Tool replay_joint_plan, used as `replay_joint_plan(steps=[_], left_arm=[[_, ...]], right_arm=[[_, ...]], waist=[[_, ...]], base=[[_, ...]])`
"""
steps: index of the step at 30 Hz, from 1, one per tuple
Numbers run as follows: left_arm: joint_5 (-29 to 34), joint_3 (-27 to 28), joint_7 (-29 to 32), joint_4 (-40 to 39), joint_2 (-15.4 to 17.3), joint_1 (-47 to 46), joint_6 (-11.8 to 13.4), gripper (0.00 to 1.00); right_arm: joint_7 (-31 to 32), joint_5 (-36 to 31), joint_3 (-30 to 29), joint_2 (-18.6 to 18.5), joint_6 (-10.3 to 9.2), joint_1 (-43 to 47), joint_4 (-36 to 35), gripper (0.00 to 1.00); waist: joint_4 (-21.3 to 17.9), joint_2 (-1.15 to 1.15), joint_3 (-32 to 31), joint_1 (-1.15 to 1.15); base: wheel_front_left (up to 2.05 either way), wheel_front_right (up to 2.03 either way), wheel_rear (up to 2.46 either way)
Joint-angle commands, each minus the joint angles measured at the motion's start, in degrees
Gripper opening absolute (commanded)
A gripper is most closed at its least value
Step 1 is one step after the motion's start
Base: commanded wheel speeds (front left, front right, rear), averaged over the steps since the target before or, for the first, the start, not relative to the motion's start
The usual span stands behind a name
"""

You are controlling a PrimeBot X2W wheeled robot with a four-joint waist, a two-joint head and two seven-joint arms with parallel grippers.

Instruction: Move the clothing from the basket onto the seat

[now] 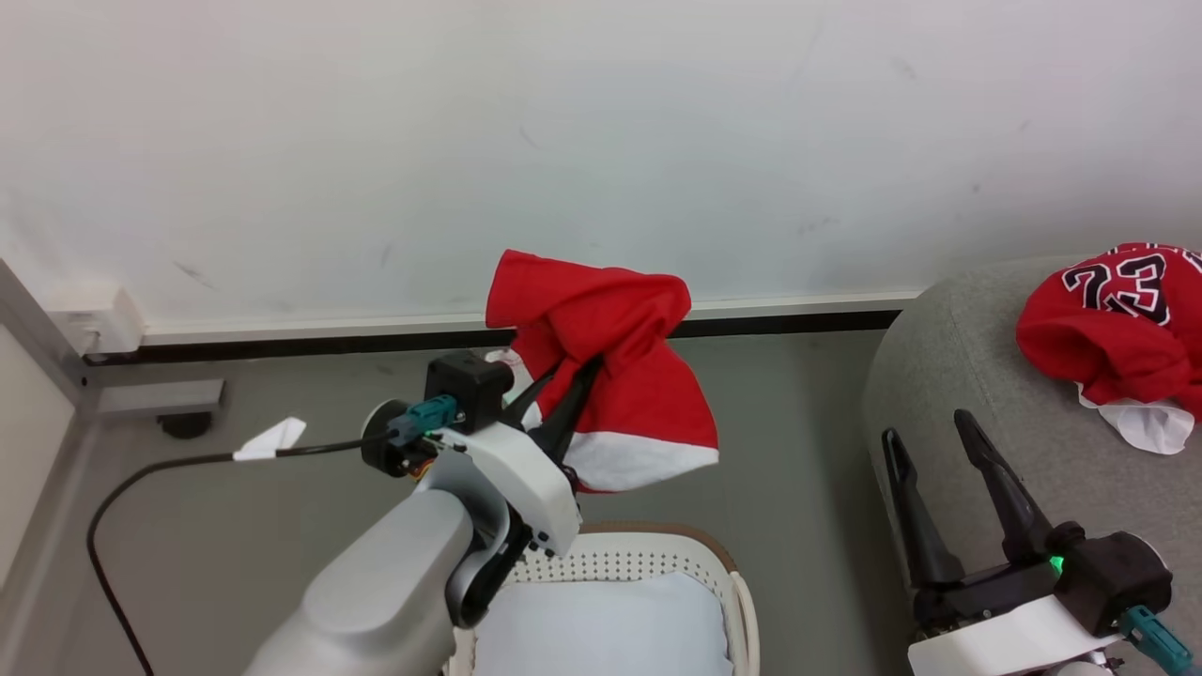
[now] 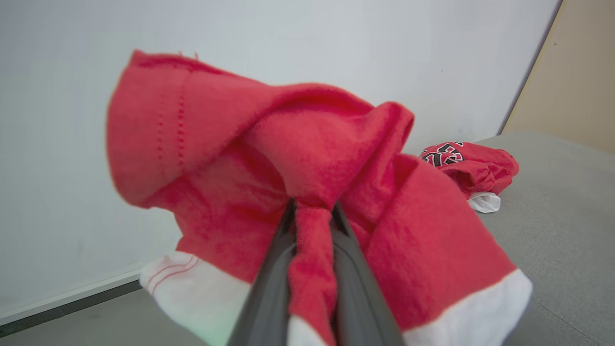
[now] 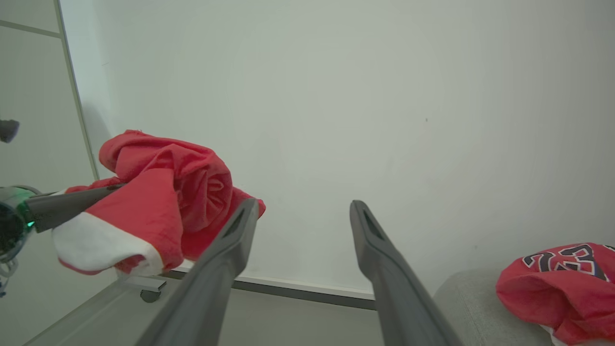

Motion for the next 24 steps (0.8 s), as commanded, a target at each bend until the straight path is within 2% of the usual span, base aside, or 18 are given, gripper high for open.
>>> replay_joint_plan(steps=[1,10,19,24], left_arm=[[0.53,0.04,0.39,-1.49,0.78,1.09,0.55,0.00],[-0.56,0.16,2.19,-7.61,2.66,3.25,2.80,0.00],[-0.68,-0.08,3.08,-10.61,3.80,4.22,3.92,0.00],[-0.50,-0.35,3.15,-11.63,3.92,4.40,4.41,0.00]], right_arm=[[0.04,0.53,0.26,0.09,-0.13,0.67,0.14,1.00],[0.04,0.79,1.61,-0.34,-0.13,0.18,0.64,1.00],[0.05,1.04,2.46,-0.91,-0.13,-0.24,1.05,1.00],[0.05,1.92,5.63,-1.73,-0.13,-0.39,1.19,1.00]], waist=[[0.24,0.00,0.07,0.01],[0.53,0.00,-0.04,0.01],[0.51,0.00,-0.18,0.01],[0.58,0.00,-0.25,0.01]], base=[[0.00,0.00,0.00],[0.00,0.00,0.00],[0.00,0.00,0.00],[0.00,0.00,0.00]])
